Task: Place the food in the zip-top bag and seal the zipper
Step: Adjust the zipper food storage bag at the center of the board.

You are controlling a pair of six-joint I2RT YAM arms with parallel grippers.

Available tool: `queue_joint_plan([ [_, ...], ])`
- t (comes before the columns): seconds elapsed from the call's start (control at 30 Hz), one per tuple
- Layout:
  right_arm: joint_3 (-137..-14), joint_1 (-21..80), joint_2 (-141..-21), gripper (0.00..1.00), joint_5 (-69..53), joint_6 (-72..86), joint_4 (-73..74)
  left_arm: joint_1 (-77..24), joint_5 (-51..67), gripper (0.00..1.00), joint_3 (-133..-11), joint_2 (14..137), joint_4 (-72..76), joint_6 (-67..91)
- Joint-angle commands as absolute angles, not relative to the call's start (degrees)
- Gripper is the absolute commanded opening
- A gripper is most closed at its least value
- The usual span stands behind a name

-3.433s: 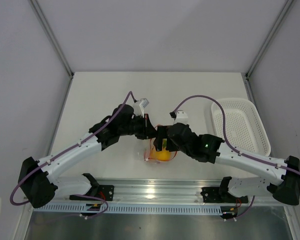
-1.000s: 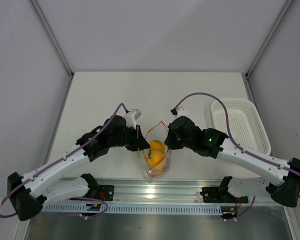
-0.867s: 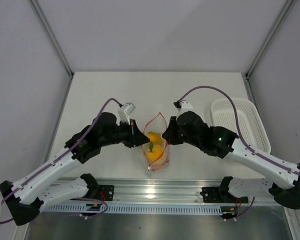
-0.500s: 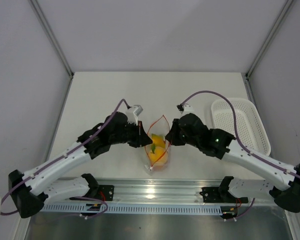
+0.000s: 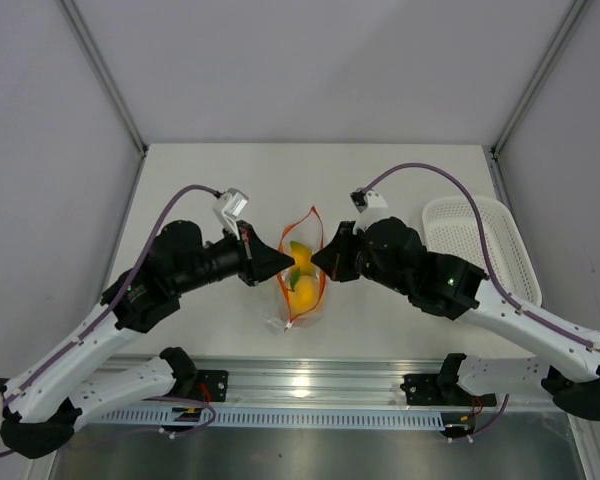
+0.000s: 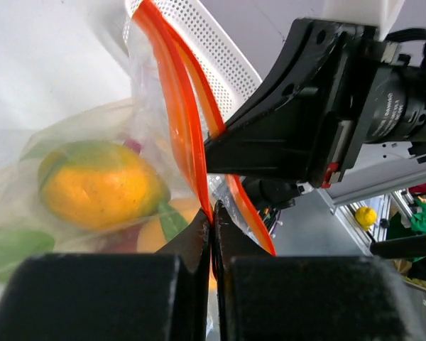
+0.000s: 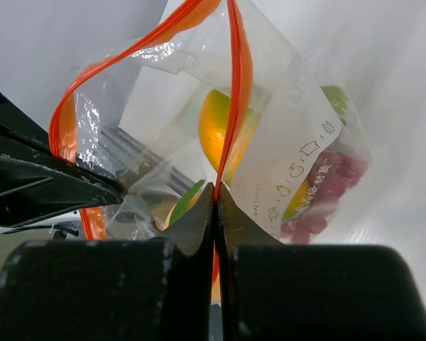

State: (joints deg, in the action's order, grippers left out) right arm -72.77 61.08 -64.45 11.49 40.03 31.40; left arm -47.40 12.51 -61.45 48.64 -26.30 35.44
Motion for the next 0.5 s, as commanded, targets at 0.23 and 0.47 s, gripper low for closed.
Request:
queue_joint_plan([
  [0.23, -60.55, 57.39, -74.87, 0.00, 12.04, 39.73, 25.84, -44.21, 16.00, 0.01, -54.90, 64.51, -25.66, 34.98],
  [0.47, -68.19, 57.39, -73.83, 0.00, 14.41, 32.18, 26.80, -45.88, 15.39, 0.01, -71.09, 60.82, -25.85, 35.60],
])
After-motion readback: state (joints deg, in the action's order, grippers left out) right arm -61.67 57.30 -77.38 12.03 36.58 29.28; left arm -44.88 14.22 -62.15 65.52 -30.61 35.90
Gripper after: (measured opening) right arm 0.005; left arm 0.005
